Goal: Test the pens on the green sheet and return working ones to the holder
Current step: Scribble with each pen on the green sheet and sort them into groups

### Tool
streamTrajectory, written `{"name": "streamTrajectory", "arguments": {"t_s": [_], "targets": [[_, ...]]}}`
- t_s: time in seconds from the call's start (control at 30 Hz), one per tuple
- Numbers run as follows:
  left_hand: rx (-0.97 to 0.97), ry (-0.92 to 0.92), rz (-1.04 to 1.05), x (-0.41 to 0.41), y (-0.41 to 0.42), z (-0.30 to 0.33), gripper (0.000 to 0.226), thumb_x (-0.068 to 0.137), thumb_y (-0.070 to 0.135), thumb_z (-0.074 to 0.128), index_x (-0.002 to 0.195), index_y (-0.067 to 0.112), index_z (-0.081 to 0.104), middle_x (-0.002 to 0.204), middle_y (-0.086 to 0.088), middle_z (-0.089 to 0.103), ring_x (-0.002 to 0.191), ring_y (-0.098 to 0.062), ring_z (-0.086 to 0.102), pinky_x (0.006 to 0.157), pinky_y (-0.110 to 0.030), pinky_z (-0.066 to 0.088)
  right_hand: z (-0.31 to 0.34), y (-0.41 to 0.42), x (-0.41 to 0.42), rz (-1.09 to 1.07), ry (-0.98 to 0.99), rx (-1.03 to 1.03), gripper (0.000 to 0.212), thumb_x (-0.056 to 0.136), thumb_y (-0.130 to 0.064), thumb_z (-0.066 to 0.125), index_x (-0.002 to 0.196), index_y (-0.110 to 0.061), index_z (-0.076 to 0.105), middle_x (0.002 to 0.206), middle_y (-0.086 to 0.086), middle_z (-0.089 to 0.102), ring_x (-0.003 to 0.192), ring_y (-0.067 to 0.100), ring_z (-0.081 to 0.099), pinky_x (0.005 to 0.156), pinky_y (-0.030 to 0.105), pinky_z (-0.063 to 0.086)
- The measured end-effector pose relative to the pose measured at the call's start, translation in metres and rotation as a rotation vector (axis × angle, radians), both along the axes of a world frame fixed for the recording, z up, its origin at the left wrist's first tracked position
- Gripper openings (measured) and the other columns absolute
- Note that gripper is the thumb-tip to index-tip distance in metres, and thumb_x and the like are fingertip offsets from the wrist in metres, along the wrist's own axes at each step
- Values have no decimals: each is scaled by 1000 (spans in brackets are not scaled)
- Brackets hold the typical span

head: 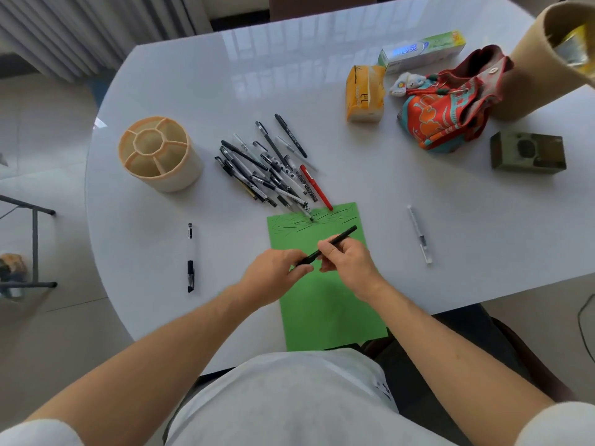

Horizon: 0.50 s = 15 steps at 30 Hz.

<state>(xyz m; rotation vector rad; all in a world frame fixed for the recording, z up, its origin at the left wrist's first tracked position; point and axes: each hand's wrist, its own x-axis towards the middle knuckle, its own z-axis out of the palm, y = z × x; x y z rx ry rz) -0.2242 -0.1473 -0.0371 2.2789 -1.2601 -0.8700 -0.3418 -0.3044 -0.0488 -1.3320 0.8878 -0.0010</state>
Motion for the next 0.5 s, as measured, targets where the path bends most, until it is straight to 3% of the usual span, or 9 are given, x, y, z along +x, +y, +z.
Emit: {"name": "streamTrajectory", "arguments": {"t_s": [0.07, 0.13, 0.23, 0.33, 0.43, 0.5], "targets": [[-28, -53, -13, 1, 1, -5, 45, 94, 54, 55, 126, 24, 62, 121, 7, 69, 106, -10, 64, 94, -31, 52, 2, -29, -1, -72, 52, -81, 15, 100, -20, 61, 94, -7, 65, 82, 13, 70, 64, 18, 63, 60, 31, 59], [-56, -130, -18, 6, 8, -10, 50, 92, 58, 53, 130, 26, 58, 130, 7, 63, 119, -11, 58, 103, -32, 48, 3, -66, -5, -51, 165, -287, 8, 98, -19, 58, 95, -14, 63, 93, 15, 71, 68, 18, 62, 60, 32, 55], [-60, -242, -76, 14, 24, -20, 44, 90, 51, 58, 123, 23, 64, 131, 1, 62, 123, -18, 55, 106, -35, 46, 0, -113, -22, 148, 443, -630, 14, 93, -17, 57, 106, -20, 62, 104, 8, 70, 91, 28, 66, 75, 33, 53], [-22, -306, -110, 13, 38, -29, 44, 87, 50, 59, 121, 22, 66, 136, -4, 59, 131, -22, 49, 111, -37, 41, -7, -135, -37, 319, 634, -785, 29, 90, -13, 56, 119, -14, 60, 116, 15, 69, 105, 38, 64, 87, 41, 53], [-6, -245, -75, 13, 47, -33, 43, 87, 48, 58, 121, 22, 67, 140, -5, 56, 135, -22, 44, 114, -39, 38, -10, -133, -40, 308, 680, -850, 45, 86, -11, 59, 131, -13, 58, 128, 18, 60, 111, 39, 62, 94, 42, 50], [-1, -214, -69, 13, 51, -35, 40, 88, 47, 58, 120, 23, 67, 143, -4, 53, 137, -21, 42, 115, -40, 37, -10, -122, -33, 219, 601, -900, 45, 86, -12, 61, 131, -14, 59, 128, 15, 56, 106, 38, 62, 90, 41, 51]]}}
